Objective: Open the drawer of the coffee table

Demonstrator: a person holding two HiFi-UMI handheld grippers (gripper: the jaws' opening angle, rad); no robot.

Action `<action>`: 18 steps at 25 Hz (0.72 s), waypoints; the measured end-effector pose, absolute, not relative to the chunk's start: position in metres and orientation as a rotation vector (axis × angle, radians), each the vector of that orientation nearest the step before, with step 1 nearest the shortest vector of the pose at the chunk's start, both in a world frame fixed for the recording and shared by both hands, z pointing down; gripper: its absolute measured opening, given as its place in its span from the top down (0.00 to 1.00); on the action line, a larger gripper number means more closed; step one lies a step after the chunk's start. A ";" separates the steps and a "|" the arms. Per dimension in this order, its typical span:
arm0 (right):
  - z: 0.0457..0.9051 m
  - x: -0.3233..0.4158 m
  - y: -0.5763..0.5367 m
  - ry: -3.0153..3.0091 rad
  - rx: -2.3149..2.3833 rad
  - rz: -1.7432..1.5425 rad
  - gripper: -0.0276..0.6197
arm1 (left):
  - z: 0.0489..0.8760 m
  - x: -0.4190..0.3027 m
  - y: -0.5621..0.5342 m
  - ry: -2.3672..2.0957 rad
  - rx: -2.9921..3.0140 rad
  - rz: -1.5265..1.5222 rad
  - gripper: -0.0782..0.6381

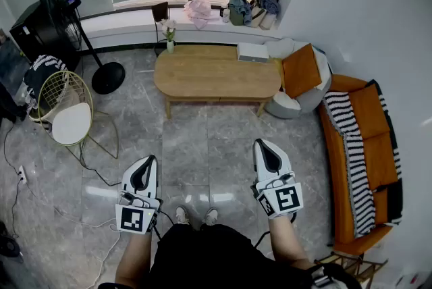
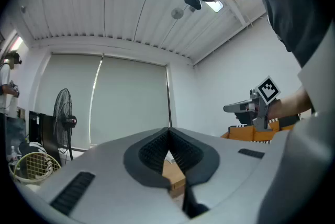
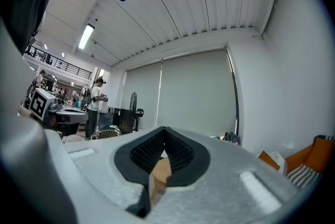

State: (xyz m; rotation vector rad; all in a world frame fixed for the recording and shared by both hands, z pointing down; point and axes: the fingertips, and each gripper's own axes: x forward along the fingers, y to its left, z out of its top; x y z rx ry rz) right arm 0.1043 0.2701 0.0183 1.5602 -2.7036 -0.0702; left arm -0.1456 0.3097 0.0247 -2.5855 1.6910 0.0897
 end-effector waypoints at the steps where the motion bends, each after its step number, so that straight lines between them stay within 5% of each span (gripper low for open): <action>1: 0.018 0.106 0.271 -2.706 1.556 -0.069 0.95 | 0.025 -0.143 0.311 1.693 -2.583 0.087 0.88; 18: 0.034 0.179 0.278 -2.699 1.622 -0.055 0.95 | 0.021 -0.100 0.305 1.690 -2.536 0.064 0.88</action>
